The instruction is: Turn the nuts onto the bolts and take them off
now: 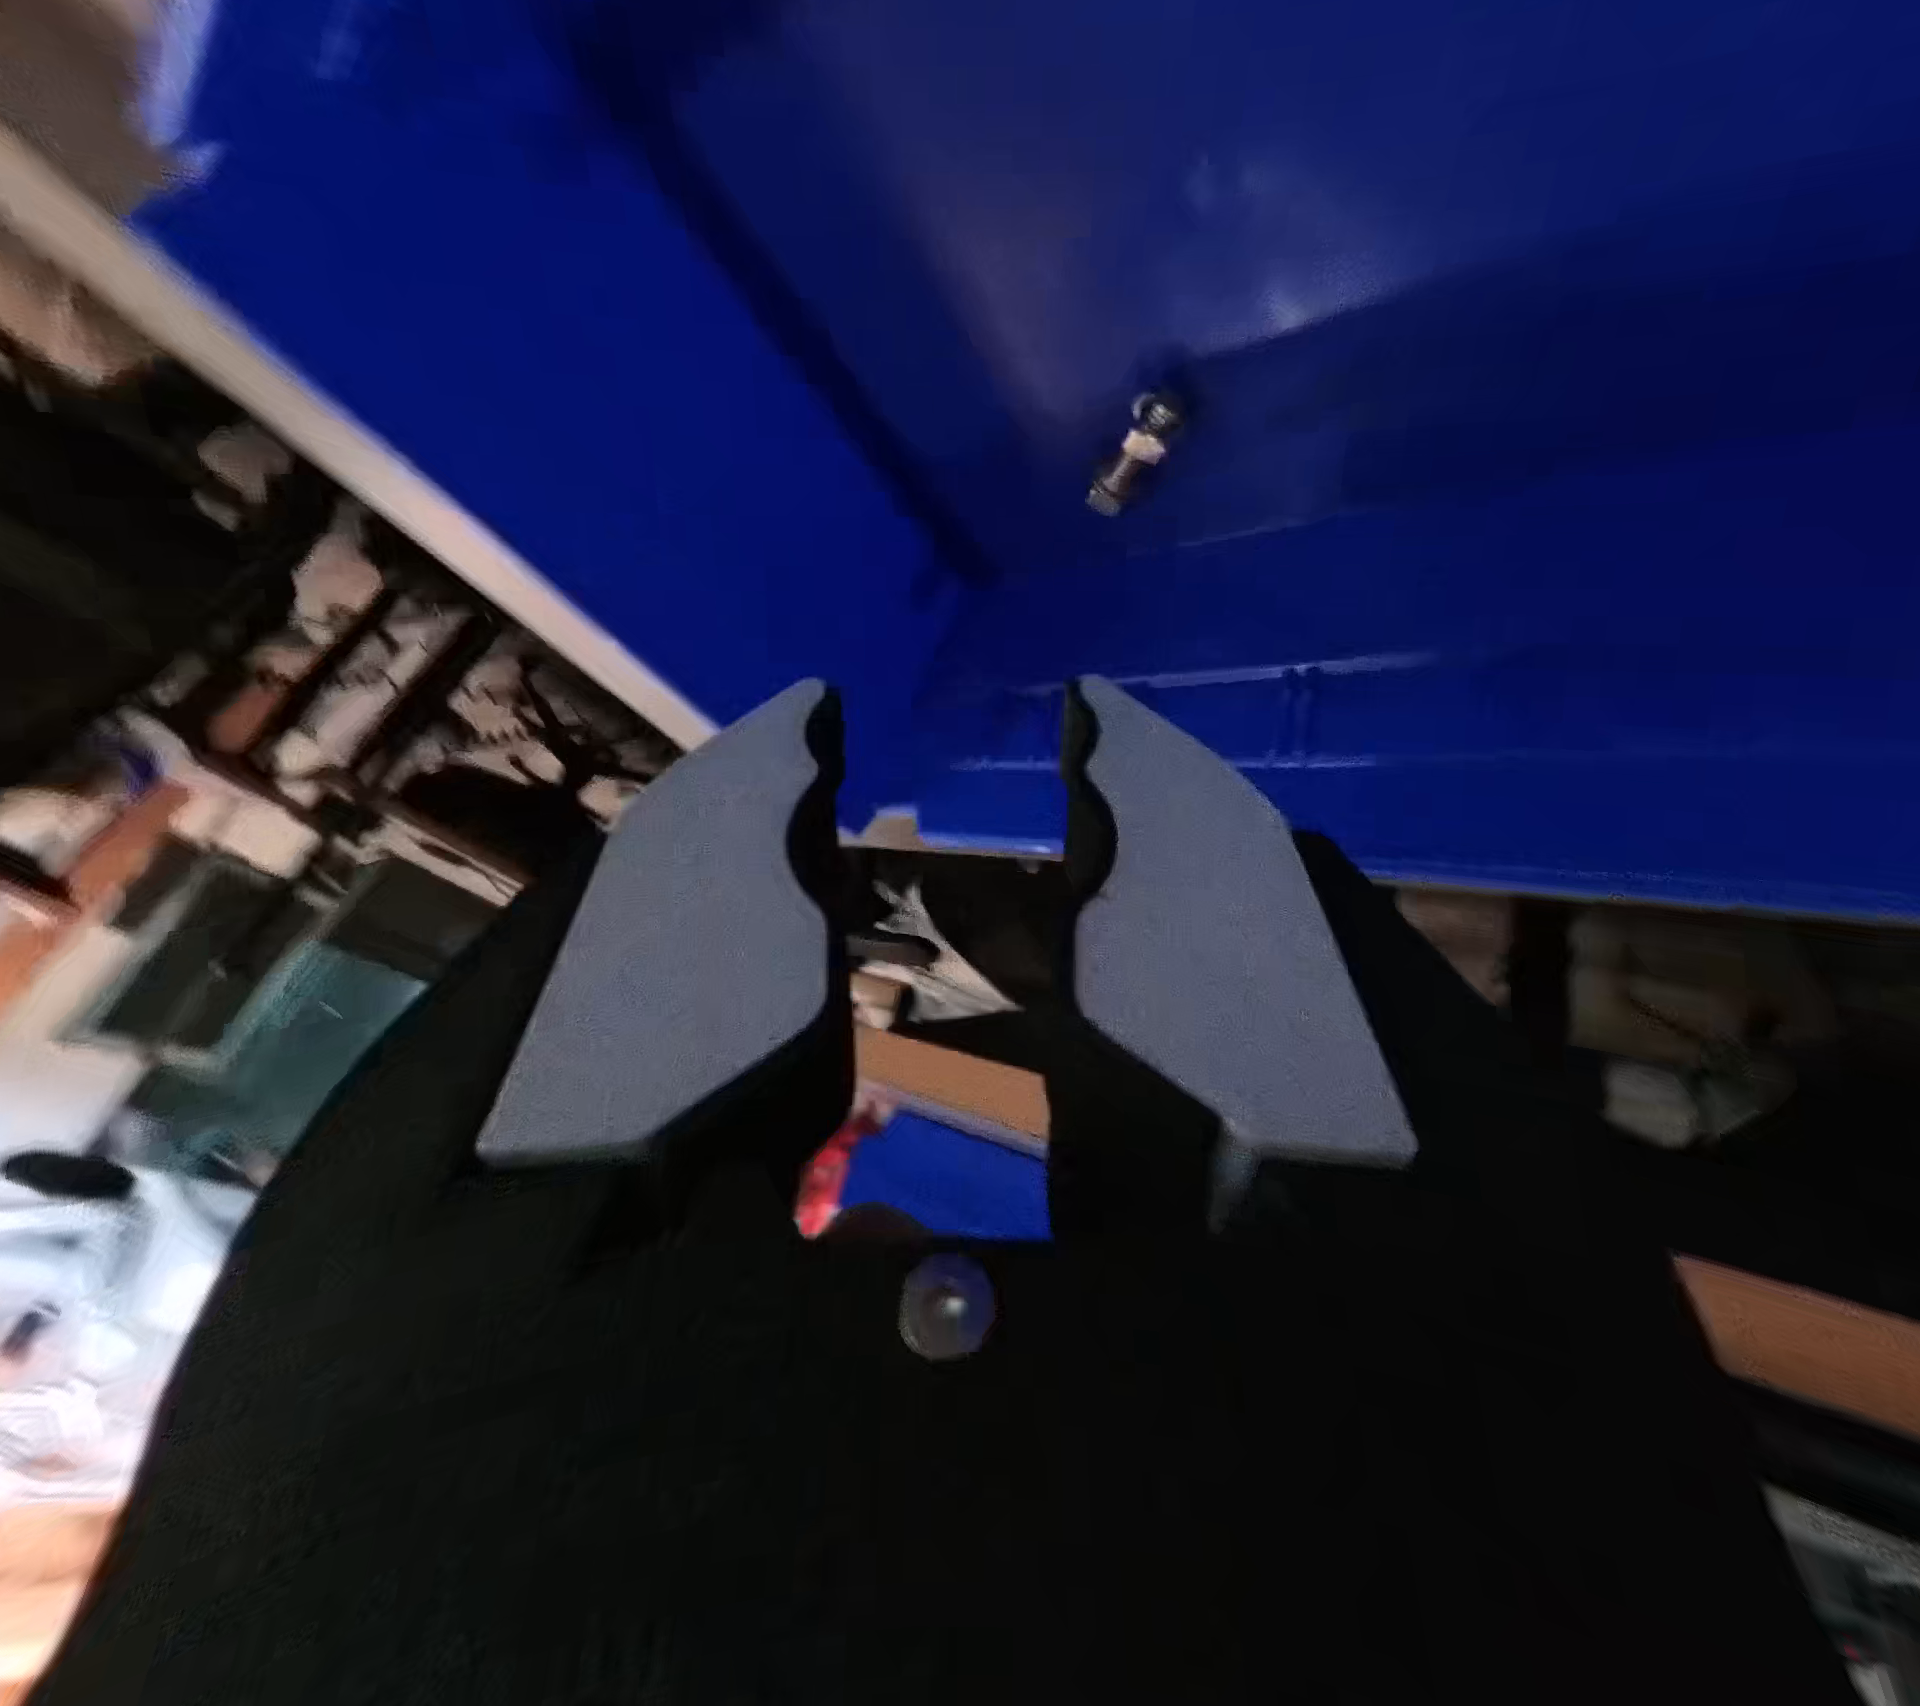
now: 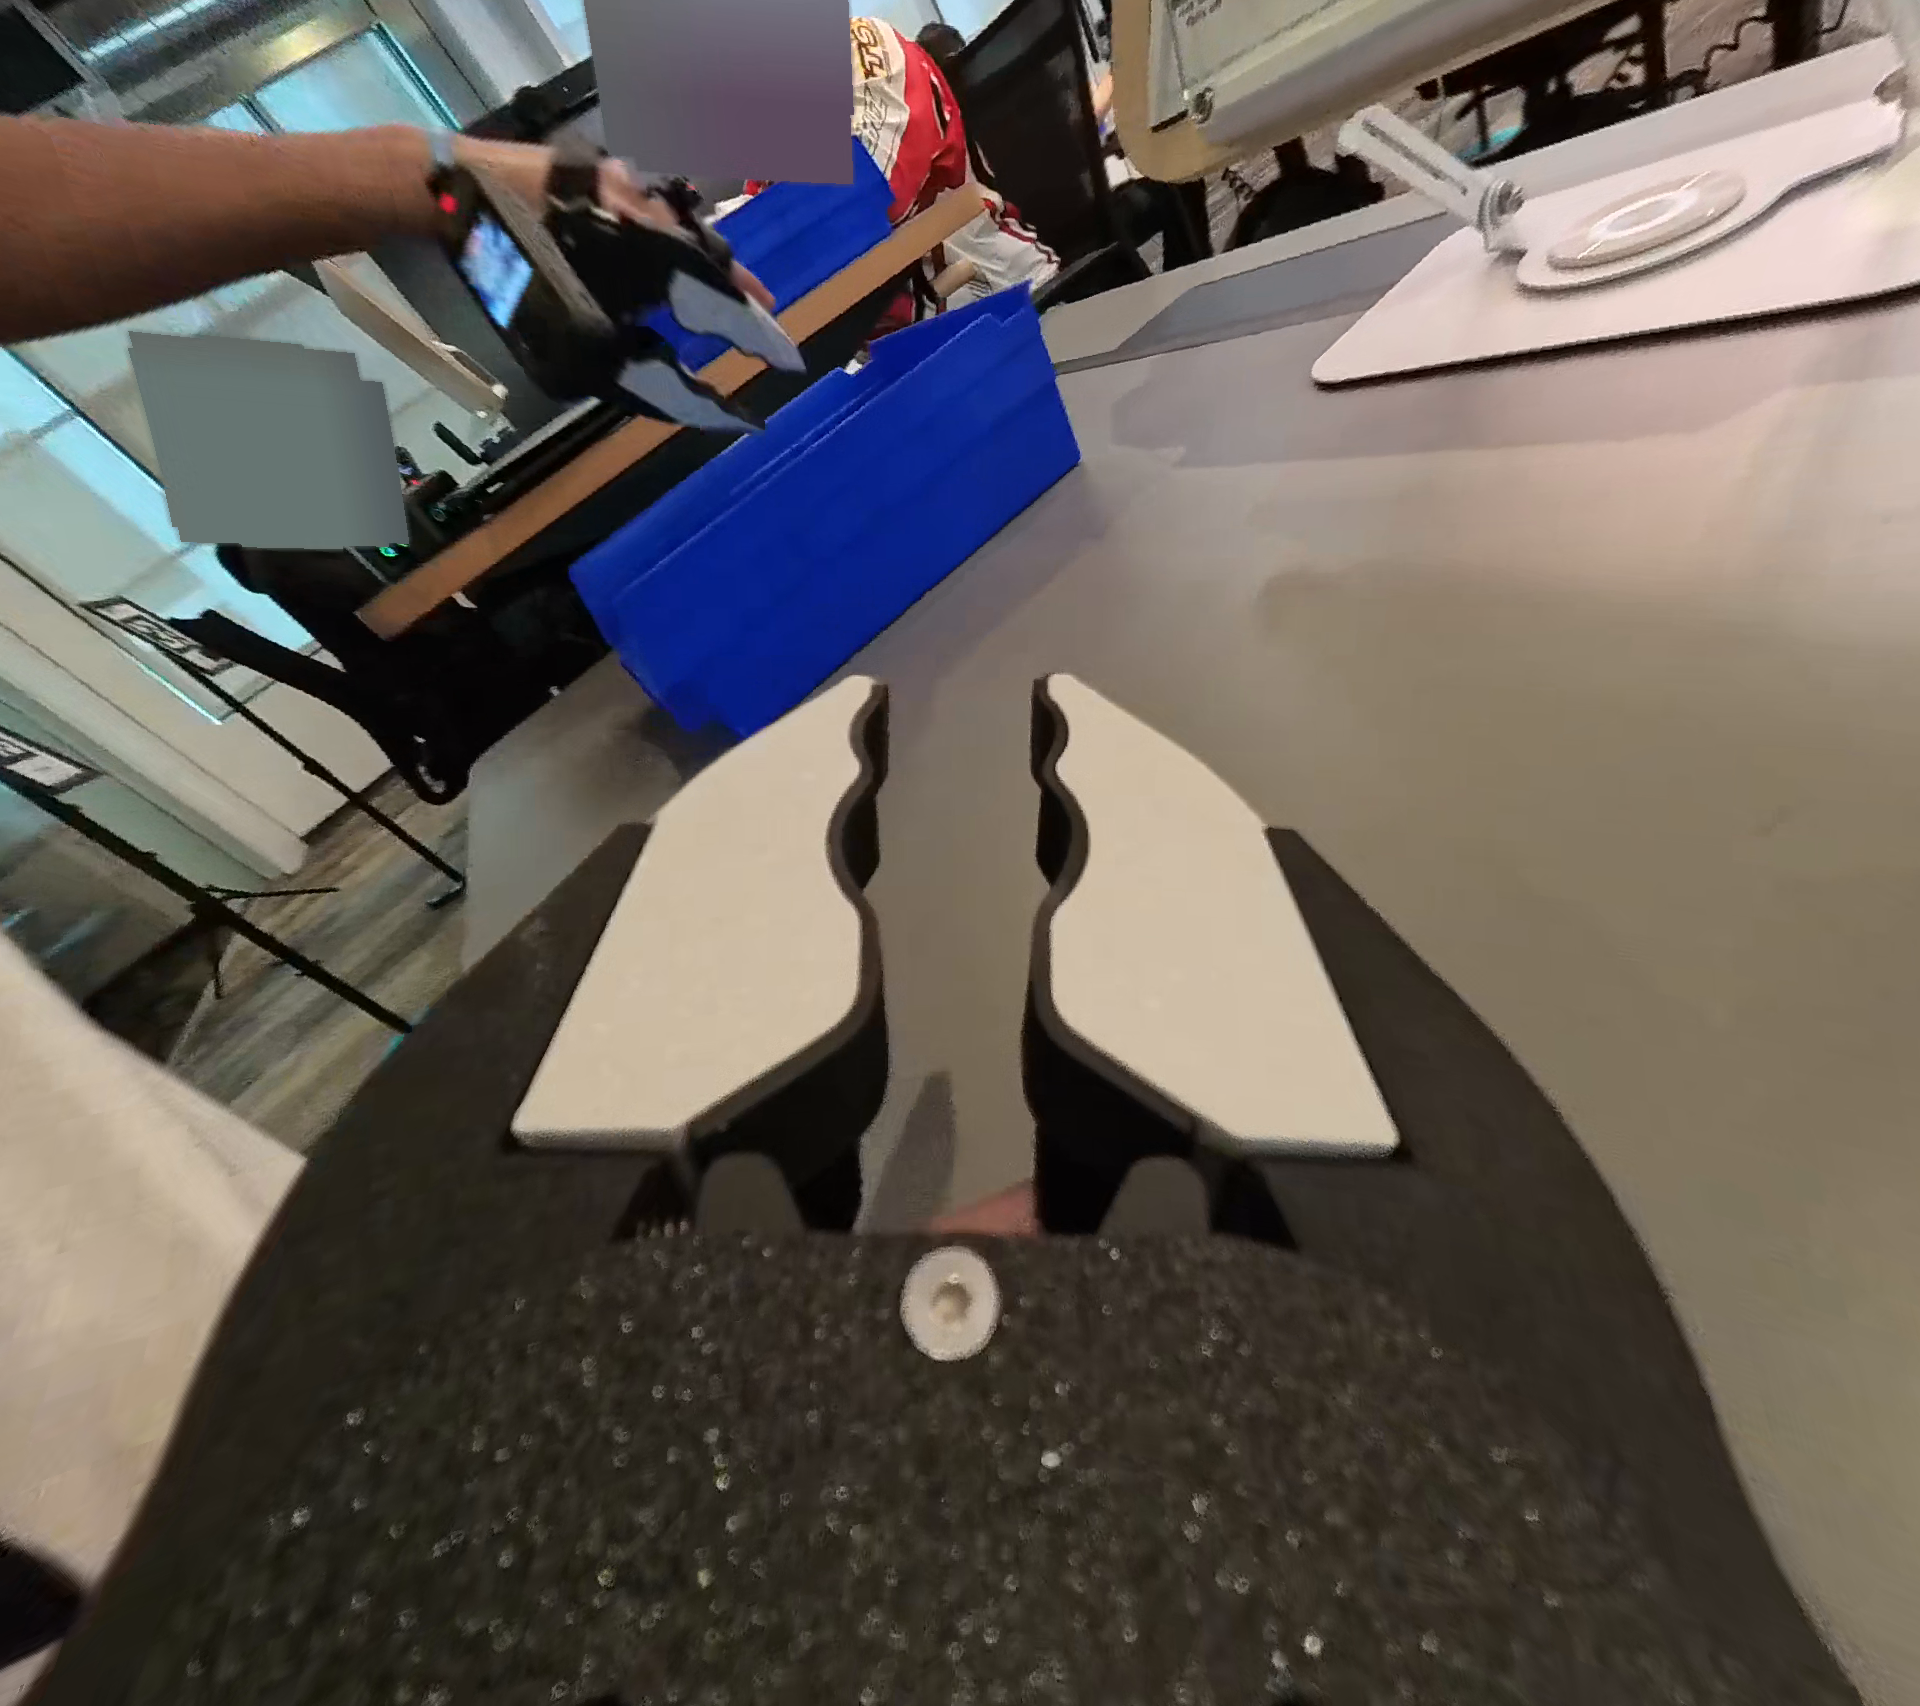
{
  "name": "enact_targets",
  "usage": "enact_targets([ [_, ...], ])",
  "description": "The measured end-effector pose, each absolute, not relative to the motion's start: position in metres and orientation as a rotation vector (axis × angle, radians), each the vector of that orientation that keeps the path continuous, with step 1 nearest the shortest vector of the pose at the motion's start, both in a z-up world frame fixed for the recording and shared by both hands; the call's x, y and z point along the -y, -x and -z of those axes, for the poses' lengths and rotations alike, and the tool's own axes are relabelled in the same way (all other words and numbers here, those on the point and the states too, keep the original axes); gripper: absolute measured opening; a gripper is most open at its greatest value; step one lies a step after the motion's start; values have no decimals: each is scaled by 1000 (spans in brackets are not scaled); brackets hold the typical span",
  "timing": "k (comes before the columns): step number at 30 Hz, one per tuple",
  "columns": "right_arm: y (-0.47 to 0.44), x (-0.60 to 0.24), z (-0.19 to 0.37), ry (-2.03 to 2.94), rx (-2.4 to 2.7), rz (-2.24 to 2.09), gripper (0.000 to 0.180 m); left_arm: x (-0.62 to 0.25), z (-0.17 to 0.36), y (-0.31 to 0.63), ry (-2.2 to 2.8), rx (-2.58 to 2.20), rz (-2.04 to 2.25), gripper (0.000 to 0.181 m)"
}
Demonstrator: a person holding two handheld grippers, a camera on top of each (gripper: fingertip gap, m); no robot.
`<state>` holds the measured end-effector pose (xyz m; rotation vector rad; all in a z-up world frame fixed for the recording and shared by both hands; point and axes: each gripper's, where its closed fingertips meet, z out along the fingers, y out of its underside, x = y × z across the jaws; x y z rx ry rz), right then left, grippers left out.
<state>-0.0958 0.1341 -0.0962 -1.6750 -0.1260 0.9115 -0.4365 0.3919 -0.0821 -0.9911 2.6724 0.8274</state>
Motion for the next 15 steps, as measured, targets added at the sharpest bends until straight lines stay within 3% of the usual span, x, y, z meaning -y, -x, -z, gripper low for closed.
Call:
enact_targets([
  [8,104,-133,92,1654,142,-1007,25,-415,148,447,742,-2972,-723,41],
  [15,109,-136,91,1652,107,-1110,24,-416,173,465,696,-3134,-629,42],
])
